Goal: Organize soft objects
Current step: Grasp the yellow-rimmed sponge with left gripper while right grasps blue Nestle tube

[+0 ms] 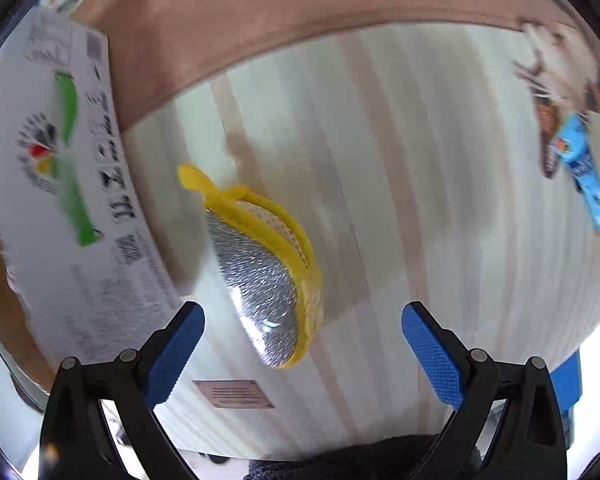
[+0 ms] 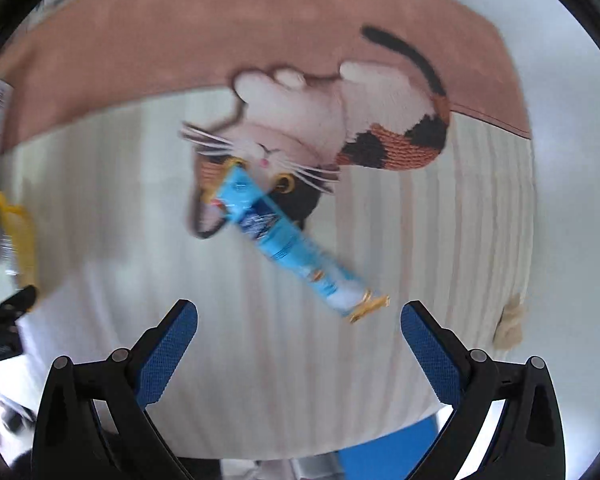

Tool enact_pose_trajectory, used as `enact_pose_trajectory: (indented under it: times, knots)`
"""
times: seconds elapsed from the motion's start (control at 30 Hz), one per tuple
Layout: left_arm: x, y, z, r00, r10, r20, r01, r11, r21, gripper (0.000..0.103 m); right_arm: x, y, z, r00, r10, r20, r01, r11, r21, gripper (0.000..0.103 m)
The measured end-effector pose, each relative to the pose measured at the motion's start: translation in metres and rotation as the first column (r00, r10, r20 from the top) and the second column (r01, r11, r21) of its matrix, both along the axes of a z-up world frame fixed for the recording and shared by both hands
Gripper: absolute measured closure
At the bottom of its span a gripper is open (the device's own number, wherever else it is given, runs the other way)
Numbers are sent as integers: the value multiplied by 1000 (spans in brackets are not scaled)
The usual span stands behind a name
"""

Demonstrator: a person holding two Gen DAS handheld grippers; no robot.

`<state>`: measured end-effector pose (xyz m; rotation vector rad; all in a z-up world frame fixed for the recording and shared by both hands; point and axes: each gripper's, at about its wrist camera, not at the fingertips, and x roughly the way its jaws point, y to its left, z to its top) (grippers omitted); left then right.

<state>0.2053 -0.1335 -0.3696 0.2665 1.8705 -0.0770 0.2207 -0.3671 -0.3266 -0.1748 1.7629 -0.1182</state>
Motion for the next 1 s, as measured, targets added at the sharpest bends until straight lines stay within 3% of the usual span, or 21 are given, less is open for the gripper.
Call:
enact_pose_trajectory:
  times: [0.2, 0.27, 0.3, 0.37, 0.43, 0.53, 0.6, 0.7, 0.8, 0.87, 0.93, 1.0]
  knots:
    - [1, 1, -24, 996, 79, -36, -78, 996, 34, 2, 14, -18, -64, 994, 50, -97, -50, 999, 7, 3]
    - [4, 5, -26, 993, 110, -36, -109, 994, 29, 2, 14, -26, -74, 994, 9, -106, -4, 999, 50, 27]
    - [5, 7, -27, 991, 127, -36, -127, 992, 22, 2, 14, -31, -75, 994, -28, -109, 37, 996, 85, 33]
    - [9, 12, -27, 985, 168, -41, -168, 986, -5, 2, 14, -42, -72, 987, -117, -113, 133, 979, 152, 59]
    - [12, 13, -27, 980, 192, -43, -193, 981, -26, 2, 12, -50, -71, 972, -199, -128, 219, 961, 170, 68]
    - [17, 15, -28, 975, 217, -51, -219, 975, -43, 2, 10, -61, -70, 937, -310, -160, 342, 907, 245, 69]
    - [20, 15, -28, 974, 219, -50, -221, 974, -43, 2, 10, -63, -70, 928, -329, -175, 366, 893, 263, 67]
    - [22, 12, -29, 972, 229, -56, -232, 971, -59, 3, 14, -65, -70, 923, -337, -185, 379, 882, 279, 55]
    - [27, -2, -30, 971, 234, -45, -237, 969, -63, 10, 16, -64, -70, 929, -320, -184, 360, 894, 267, 55]
    - [27, 2, -26, 972, 234, -28, -236, 969, -68, 23, 16, -60, -68, 938, -299, -174, 335, 909, 248, 56]
    - [25, 6, -14, 976, 219, -19, -219, 973, -69, 56, 14, -55, -65, 949, -276, -153, 305, 928, 215, 64]
    - [27, 0, -9, 977, 210, -17, -211, 974, -79, 56, 12, -48, -61, 961, -243, -131, 262, 951, 164, 72]
